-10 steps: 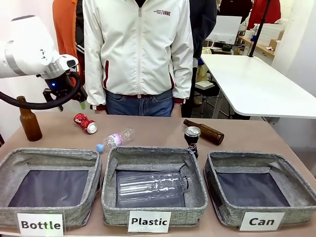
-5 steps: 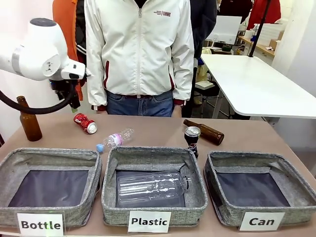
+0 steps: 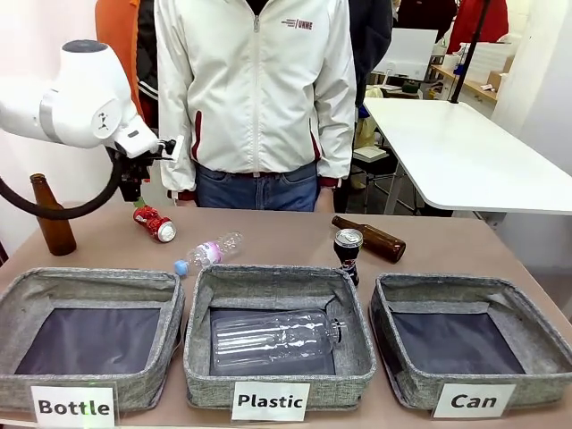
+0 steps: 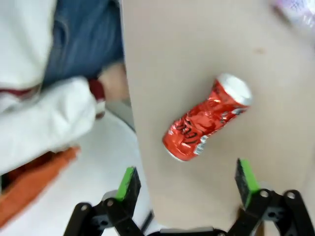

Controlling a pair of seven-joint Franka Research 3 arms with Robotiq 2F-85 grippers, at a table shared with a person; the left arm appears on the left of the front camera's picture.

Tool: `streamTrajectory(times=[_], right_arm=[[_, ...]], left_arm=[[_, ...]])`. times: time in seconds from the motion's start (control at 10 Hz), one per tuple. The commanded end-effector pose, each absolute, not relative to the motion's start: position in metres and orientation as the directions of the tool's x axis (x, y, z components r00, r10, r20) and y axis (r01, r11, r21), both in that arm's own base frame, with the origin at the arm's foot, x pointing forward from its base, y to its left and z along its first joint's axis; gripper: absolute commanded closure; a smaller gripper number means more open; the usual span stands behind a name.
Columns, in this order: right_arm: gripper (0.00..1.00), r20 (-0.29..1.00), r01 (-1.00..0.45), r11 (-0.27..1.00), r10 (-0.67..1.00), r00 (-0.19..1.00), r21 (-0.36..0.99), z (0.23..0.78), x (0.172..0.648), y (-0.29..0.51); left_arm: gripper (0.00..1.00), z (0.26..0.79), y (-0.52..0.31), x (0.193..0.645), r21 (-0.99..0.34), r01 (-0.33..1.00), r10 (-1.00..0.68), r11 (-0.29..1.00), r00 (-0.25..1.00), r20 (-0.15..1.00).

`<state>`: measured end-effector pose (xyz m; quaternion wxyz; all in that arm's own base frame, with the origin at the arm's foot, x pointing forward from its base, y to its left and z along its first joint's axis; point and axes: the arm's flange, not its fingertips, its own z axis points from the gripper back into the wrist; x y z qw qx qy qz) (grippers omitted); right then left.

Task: Sort the can waste into the basket.
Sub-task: Pick up the can waste from the table and place it in the right Fabric basket.

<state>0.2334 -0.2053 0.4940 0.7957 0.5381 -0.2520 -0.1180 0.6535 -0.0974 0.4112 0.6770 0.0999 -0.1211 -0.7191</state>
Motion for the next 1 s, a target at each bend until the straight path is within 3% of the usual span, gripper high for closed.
streamTrajectory(times=[0.0, 0.2, 0.3, 0.4, 0.9], right_arm=[[0.0, 0.3, -0.117, 0.384, -0.458, 0.837, 0.916, 0.496, 0.235, -0.207], [0.0, 0.3, -0.117, 0.384, -0.458, 0.837, 0.916, 0.496, 0.235, -0.207], [0.0, 0.3, -0.117, 0.384, -0.458, 0.837, 0.916, 0.496, 0.235, -0.207], [0.0, 0.3, -0.117, 0.384, -0.458, 0.837, 0.916, 0.496, 0.235, -0.207], [0.0, 0.3, -0.117, 0.384, -0.458, 0.837, 0.916, 0.496, 0.235, -0.207]], left_arm=[[0.0, 0.415, -0.088, 0.673, 0.246, 0.855, -0.885, -0.457, -0.464, -0.032], [0.0, 0.405, -0.101, 0.677, 0.185, 0.818, -0.838, -0.545, -0.54, -0.079], [0.0, 0.403, -0.103, 0.674, 0.178, 0.83, -0.849, -0.529, -0.519, -0.102], [0.0, 0.402, -0.106, 0.667, 0.211, 0.854, -0.877, -0.476, -0.479, -0.043], [0.0, 0.372, -0.109, 0.68, 0.139, 0.835, -0.846, -0.532, -0.532, -0.039]])
